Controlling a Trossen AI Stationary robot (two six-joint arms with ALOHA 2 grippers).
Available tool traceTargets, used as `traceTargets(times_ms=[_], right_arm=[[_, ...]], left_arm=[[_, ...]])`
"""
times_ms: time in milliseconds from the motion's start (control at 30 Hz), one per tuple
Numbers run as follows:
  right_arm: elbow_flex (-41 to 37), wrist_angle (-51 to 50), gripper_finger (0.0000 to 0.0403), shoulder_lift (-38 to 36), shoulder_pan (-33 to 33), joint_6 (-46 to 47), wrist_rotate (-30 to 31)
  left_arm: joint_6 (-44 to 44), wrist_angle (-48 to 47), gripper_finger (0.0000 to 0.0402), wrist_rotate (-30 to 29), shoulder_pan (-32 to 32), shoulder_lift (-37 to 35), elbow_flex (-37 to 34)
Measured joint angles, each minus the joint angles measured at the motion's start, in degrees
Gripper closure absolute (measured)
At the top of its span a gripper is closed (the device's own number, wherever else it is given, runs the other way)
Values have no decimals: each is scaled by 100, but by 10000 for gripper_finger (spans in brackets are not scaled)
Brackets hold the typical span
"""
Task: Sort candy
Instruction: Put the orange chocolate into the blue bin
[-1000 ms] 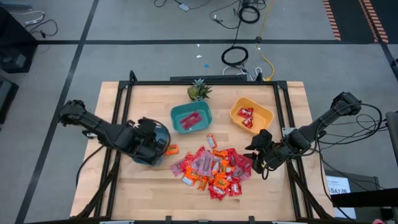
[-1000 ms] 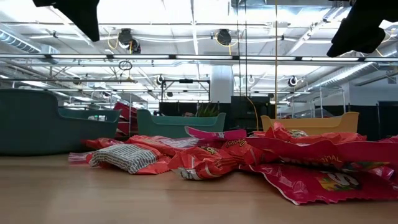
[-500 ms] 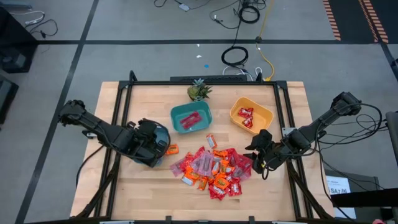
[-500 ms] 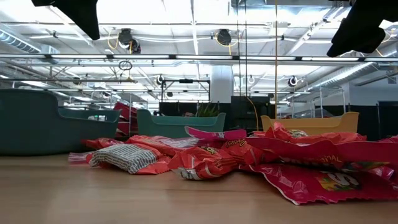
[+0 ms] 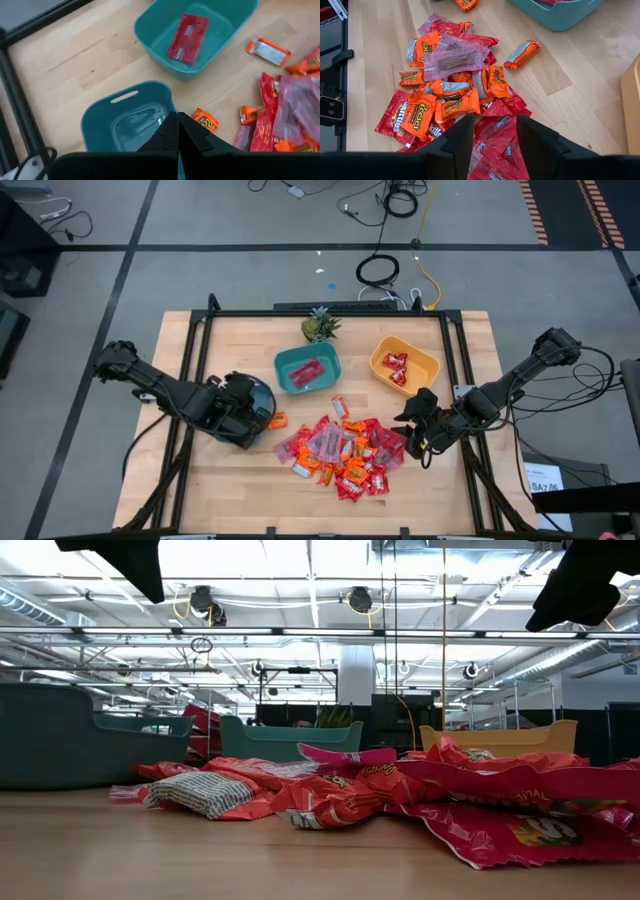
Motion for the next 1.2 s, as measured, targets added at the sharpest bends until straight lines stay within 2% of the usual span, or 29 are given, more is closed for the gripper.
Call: traceTargets(times_ms=[333,500,800,933,1067,1200], right_arm=[[0,1,261,0,0,-33,2],[0,47,261,0,0,-35,4],[0,253,261,0,0,-61,4],[0,269,261,0,0,-57,4],[0,316,261,0,0,-59,4],[0,308,261,0,0,-59,4]], left_arm=[[720,890,363,-36,45,0,-2],[602,960,348,-191,50,0,-1],[591,955,237,-368,50,21,-2],[595,952,203,-428,50,121,-2],[810,988,197,-439,50,166,-2],[1340,1531,196,-370,72,166,-1]])
